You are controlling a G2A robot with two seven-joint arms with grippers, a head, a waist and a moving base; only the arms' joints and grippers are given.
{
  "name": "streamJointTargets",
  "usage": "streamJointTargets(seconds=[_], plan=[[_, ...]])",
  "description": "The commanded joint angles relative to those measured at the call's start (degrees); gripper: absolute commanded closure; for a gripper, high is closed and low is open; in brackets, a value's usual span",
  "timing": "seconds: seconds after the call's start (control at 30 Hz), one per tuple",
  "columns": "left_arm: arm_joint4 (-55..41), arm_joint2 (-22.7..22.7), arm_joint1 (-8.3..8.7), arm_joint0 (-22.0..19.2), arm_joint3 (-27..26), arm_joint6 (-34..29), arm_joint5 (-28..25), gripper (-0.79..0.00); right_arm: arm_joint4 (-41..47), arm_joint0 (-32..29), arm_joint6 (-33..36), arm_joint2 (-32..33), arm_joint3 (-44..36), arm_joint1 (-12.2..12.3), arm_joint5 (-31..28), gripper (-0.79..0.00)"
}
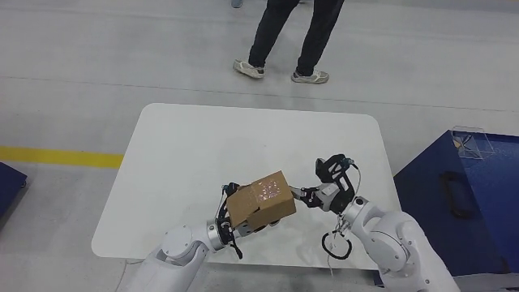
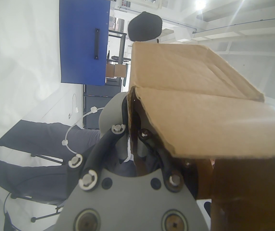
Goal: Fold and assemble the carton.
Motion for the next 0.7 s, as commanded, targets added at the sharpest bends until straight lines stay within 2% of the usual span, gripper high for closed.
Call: streamJointTargets(seconds=[0.0,0.33,0.53,0.67], plan=[[0.0,0.0,0.0,0.0,0.0,0.0,0.0,0.0,-0.1,-0.4,-0.2,1.0,0.3,0.1,0.4,-0.785],[0.0,0.0,-0.01,0.1,-0.1,0.3,0.0,0.0,0.0,0.2,-0.2,-1.6,2.0,0.0,0.0,-0.785],[-0.2,-0.4,0.16,1.2,-1.6,1.1,0.4,0.0,1.5,-0.3,-2.5,0.5,2.3,0.1,1.1,-0.785],[-0.9,-0.6,0.24,1.5,-1.8,0.6,0.0,0.0,3.2,-0.9,-2.0,0.3,2.9,0.1,-0.1,-0.785]])
